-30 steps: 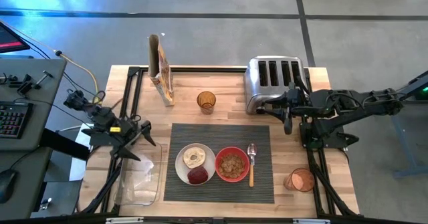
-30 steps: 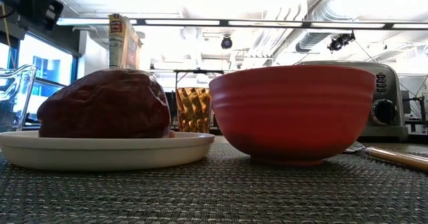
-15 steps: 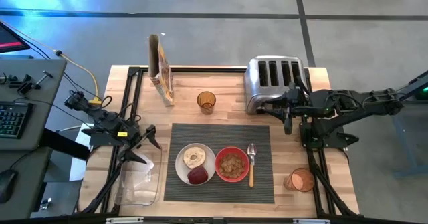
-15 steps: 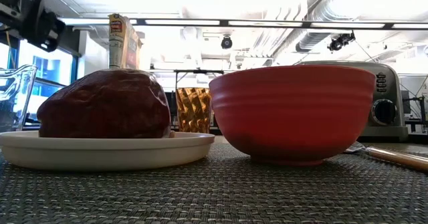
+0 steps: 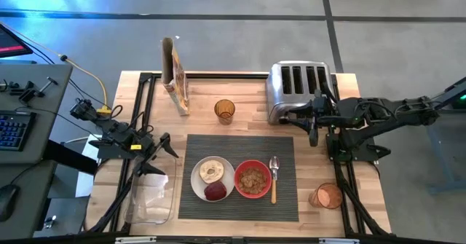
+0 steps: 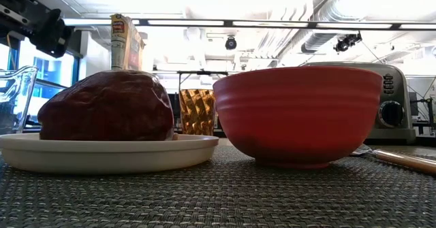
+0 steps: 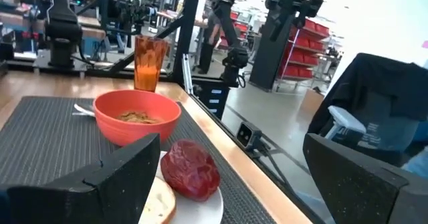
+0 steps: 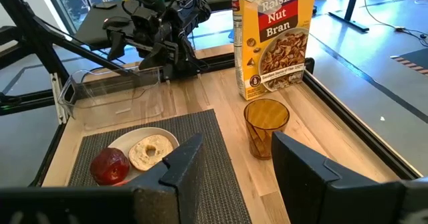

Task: Arrange a breakfast setting

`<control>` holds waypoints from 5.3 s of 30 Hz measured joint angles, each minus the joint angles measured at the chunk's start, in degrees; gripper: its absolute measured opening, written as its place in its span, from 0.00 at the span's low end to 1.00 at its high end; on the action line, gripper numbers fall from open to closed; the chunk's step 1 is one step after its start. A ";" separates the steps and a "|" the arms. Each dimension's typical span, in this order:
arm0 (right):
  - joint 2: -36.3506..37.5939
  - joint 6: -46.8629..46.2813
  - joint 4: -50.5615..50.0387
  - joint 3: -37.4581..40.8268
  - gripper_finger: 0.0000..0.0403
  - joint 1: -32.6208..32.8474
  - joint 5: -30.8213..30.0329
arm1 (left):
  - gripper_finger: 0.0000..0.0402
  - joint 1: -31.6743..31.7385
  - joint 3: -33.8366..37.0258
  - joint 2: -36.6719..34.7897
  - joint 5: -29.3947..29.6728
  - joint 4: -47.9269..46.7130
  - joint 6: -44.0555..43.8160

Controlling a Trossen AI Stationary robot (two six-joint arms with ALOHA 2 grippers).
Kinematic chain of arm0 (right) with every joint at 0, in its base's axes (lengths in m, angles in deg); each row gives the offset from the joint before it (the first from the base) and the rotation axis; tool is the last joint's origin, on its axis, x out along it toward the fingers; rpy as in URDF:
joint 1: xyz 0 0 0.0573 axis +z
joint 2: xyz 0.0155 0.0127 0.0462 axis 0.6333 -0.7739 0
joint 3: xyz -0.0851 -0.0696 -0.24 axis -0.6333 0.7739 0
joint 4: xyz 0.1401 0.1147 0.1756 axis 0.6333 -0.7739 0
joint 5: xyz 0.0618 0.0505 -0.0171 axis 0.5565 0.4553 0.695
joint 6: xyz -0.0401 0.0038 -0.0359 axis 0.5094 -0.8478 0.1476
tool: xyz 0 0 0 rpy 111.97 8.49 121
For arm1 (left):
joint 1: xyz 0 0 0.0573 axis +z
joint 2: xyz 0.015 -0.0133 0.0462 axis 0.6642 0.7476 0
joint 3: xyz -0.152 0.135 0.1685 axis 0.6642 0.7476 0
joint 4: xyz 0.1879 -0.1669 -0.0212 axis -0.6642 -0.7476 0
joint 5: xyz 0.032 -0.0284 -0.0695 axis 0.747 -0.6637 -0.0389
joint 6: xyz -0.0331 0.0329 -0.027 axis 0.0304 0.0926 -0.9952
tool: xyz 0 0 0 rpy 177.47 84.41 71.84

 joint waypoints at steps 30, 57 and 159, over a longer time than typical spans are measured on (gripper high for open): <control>0.00 -0.01 0.00 0.00 0.38 0.00 0.00 | 0.89 -0.04 -0.07 0.00 -0.02 0.00 0.92; 30.44 9.34 29.89 31.42 0.38 -0.02 6.49 | 0.89 -0.04 -0.07 0.00 -0.02 -0.02 0.92; 44.57 5.93 26.47 53.53 0.38 -21.14 24.87 | 0.89 14.67 -0.09 -0.09 -0.05 0.02 0.94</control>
